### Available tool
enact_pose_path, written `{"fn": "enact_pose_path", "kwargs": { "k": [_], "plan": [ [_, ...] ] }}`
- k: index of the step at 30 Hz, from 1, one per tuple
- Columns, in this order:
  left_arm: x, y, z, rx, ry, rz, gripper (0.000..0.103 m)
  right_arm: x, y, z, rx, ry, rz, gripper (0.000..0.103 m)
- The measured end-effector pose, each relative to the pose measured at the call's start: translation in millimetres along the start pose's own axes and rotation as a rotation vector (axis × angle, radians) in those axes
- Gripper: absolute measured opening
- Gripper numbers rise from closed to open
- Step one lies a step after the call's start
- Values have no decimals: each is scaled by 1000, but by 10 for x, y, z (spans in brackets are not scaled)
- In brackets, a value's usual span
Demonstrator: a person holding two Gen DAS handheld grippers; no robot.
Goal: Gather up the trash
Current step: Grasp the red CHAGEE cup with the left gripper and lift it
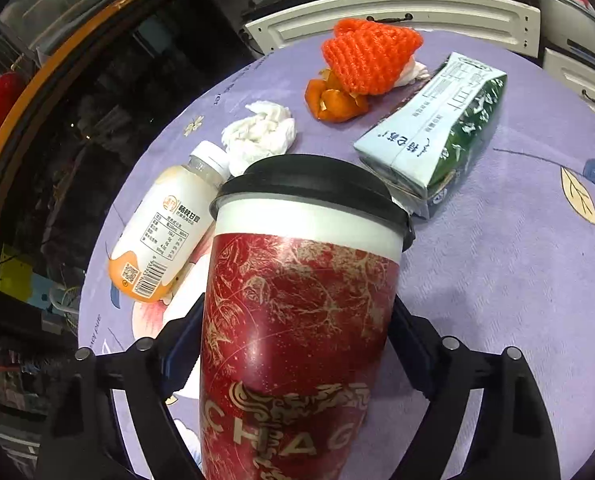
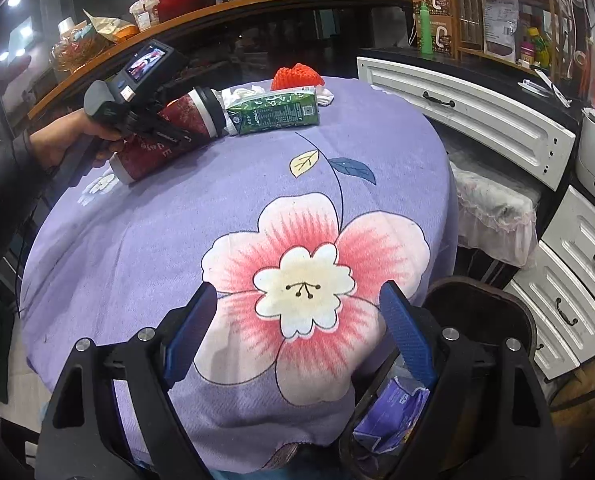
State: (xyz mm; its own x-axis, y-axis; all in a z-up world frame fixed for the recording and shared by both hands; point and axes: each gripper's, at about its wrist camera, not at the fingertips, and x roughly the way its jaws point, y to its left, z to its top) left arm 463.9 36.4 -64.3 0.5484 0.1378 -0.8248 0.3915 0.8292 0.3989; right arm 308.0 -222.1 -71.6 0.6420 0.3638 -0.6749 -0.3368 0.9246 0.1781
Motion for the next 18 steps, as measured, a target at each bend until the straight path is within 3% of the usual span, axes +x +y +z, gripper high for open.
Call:
{"fn": "enact_pose_path", "kwargs": {
  "k": [9, 18],
  "plan": [
    [-224, -12, -96, -43, -93, 24, 78, 74, 120, 296, -83, -35, 28, 83],
    [-835, 111, -394, -235, -305, -13, 78, 429, 268, 1118, -153, -92, 56, 83]
  ]
}}
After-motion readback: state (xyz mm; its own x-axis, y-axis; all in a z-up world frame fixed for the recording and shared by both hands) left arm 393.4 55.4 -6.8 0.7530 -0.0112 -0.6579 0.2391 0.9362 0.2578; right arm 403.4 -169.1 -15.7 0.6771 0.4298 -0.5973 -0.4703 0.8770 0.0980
